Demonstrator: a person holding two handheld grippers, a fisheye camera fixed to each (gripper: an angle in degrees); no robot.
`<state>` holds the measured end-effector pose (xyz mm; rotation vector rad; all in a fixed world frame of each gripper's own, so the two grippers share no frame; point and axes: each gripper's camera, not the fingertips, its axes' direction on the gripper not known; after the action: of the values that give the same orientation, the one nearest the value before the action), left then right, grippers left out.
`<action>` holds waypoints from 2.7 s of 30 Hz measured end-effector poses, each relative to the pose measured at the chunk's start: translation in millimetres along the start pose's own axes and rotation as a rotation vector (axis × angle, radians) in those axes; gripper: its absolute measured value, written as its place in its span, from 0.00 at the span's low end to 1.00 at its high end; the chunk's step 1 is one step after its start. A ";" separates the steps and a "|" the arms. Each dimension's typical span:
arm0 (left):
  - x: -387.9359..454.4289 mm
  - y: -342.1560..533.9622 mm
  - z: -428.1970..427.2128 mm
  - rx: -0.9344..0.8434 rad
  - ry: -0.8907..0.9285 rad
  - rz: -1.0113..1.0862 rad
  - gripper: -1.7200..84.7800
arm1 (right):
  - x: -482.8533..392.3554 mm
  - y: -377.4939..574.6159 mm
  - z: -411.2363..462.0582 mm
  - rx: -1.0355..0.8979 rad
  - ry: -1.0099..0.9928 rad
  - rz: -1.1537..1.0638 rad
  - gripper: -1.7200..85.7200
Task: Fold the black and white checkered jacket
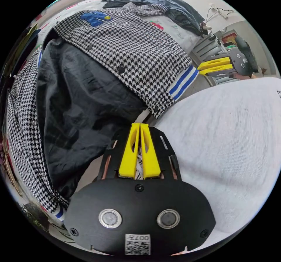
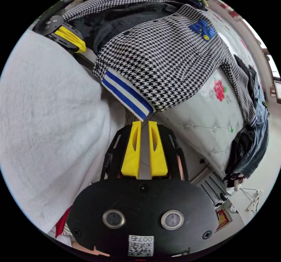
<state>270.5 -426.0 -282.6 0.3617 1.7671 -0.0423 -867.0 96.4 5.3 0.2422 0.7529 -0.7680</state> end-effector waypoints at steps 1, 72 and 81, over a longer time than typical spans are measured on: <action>-3.2 12.6 -9.3 0.034 -0.038 -0.025 0.01 | 6.6 1.7 -7.8 0.014 -0.019 0.039 0.06; -115.9 213.1 -288.0 0.456 -0.005 -0.387 0.01 | 301.6 -205.2 -221.2 0.687 -0.214 -0.192 0.02; -157.1 146.9 -198.3 0.342 0.188 -0.357 0.01 | 310.9 -202.4 -50.0 0.352 -0.433 0.017 0.10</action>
<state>150.2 -276.5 -61.8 0.2973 1.9953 -0.5873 -887.1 -191.5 -233.0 0.3829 0.2034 -0.8968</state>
